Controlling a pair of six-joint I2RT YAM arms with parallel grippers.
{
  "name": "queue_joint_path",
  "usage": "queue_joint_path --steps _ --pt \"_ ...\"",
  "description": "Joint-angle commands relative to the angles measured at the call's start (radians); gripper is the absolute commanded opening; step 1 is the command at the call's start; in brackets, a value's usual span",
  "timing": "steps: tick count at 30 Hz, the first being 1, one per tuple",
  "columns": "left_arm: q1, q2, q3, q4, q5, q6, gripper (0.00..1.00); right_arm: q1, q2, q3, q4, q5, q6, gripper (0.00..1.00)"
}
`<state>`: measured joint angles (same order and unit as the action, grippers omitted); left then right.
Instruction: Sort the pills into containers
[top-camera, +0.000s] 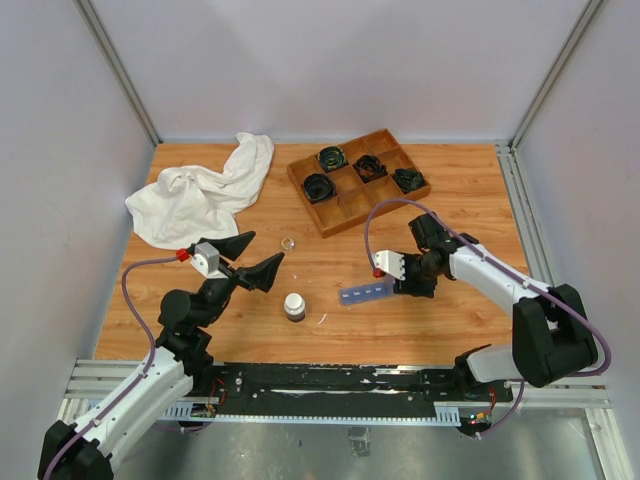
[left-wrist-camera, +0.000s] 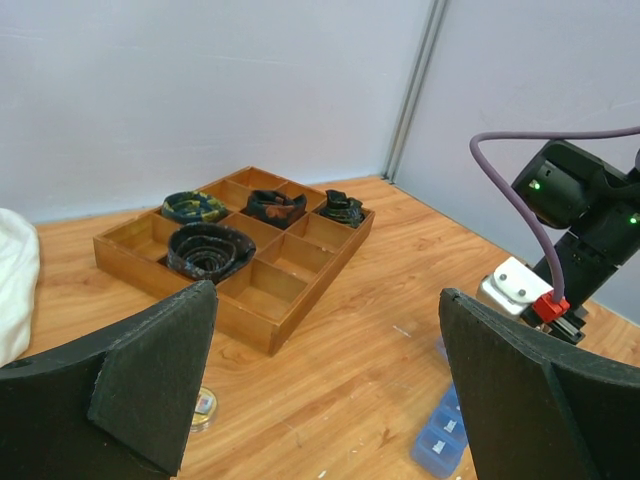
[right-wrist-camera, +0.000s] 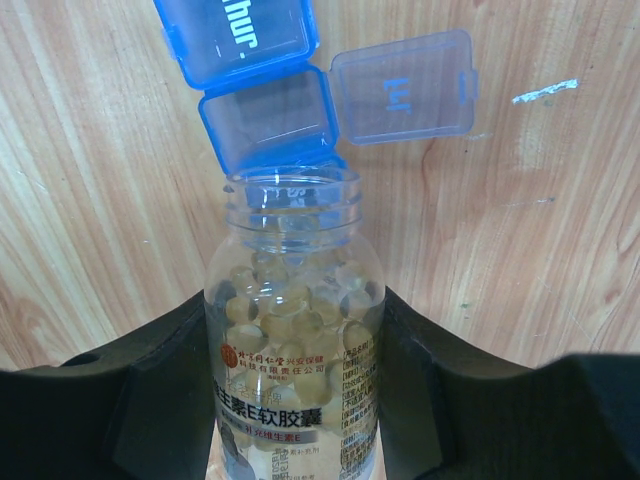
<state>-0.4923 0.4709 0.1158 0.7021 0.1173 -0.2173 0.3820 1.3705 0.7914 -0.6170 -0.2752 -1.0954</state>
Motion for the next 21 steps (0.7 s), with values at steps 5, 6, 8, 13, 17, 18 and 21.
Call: queue_joint_path --steps 5,6,8,13,17,18,21 --pt "0.004 -0.020 -0.018 0.038 0.005 0.013 0.99 0.013 -0.022 -0.012 0.027 0.027 0.029 0.02" --pt "0.004 -0.020 -0.018 0.037 0.005 0.014 0.99 0.014 -0.012 0.004 -0.022 -0.008 0.019 0.02" --pt "0.005 -0.021 -0.019 0.037 0.005 0.013 0.99 0.021 -0.016 -0.004 -0.012 -0.025 0.023 0.02" --pt "0.005 -0.021 -0.019 0.037 0.005 0.013 0.99 0.023 -0.013 -0.009 -0.004 0.000 0.023 0.02" --pt "0.004 -0.021 -0.019 0.038 0.005 0.013 0.99 0.027 -0.012 -0.005 -0.019 -0.017 0.022 0.02" --pt "0.004 -0.021 -0.019 0.037 0.005 0.013 0.99 0.032 -0.008 -0.005 -0.019 -0.004 0.025 0.01" --pt "0.004 -0.022 -0.019 0.037 0.005 0.013 0.99 0.022 -0.012 -0.012 0.013 0.008 0.039 0.01"
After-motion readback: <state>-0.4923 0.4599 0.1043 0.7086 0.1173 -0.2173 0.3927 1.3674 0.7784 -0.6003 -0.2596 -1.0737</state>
